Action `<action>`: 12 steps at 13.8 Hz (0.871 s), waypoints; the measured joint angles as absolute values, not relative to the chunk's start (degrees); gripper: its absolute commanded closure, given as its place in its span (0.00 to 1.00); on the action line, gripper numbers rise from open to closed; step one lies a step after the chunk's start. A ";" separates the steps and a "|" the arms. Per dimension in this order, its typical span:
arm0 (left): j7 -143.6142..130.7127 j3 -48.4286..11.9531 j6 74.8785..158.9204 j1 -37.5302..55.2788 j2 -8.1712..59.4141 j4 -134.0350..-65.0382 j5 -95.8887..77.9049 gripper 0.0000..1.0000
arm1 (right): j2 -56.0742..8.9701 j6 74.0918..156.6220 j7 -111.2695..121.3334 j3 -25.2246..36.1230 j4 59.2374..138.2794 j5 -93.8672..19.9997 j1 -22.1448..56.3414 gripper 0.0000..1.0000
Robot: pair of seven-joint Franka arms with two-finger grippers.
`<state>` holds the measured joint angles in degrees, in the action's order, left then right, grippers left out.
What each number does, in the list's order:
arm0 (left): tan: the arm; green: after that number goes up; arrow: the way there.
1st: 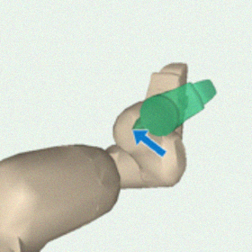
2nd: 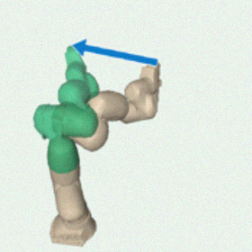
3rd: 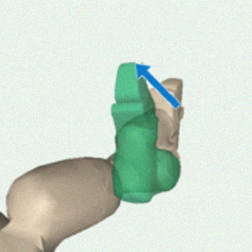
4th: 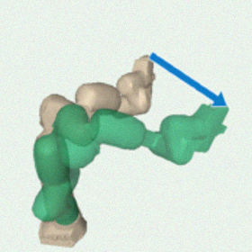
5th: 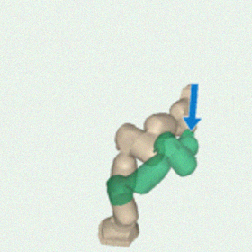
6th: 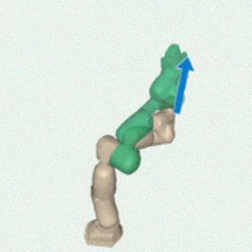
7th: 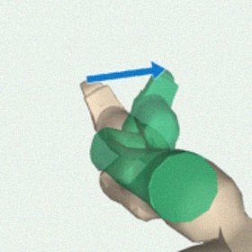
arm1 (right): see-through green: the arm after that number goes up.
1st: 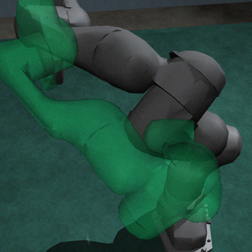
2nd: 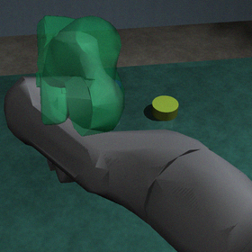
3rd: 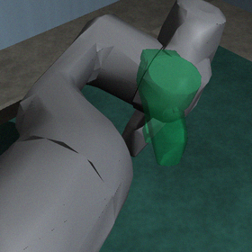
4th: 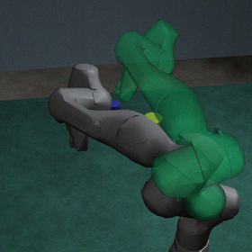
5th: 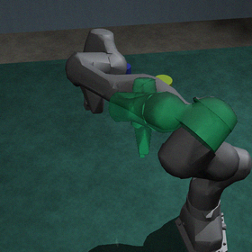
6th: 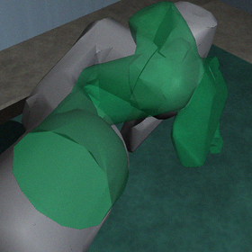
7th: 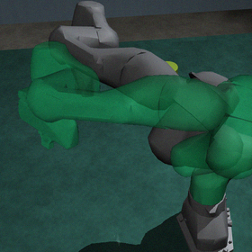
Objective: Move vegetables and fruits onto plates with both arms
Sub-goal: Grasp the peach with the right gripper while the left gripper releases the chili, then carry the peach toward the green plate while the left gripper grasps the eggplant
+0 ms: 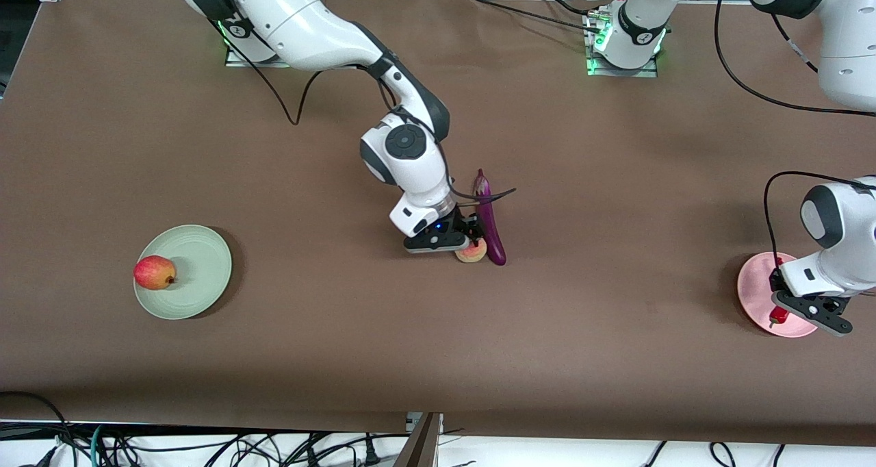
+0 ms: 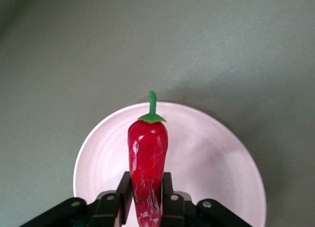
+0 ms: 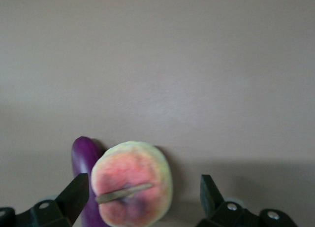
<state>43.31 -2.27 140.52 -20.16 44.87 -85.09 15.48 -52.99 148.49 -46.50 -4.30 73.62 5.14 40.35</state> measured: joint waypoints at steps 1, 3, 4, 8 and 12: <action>43.38 -2.36 140.76 -20.54 44.91 -84.96 15.48 0.00 | -53.78 149.46 -46.70 -3.95 73.28 5.14 41.21 0.00; 43.38 -3.06 140.68 -20.60 44.78 -83.98 15.48 0.00 | -55.09 151.44 -46.88 -3.63 73.06 5.14 42.11 0.00; 43.35 -3.81 140.14 -20.53 44.54 -83.47 15.48 0.00 | -55.57 152.10 -46.88 -3.55 73.01 5.15 42.30 0.00; 39.18 -8.78 130.52 -20.34 41.07 -82.36 15.46 0.00 | -56.48 152.88 -46.88 -2.29 72.82 5.32 43.25 0.00; 26.47 -15.53 120.93 -20.22 38.93 -82.39 15.38 0.00 | -57.36 155.63 -46.88 -1.20 72.77 5.33 43.66 0.00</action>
<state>26.47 -15.53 120.93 -20.22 38.93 -82.39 15.38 -57.36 155.63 -46.88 -1.20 72.77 5.33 43.66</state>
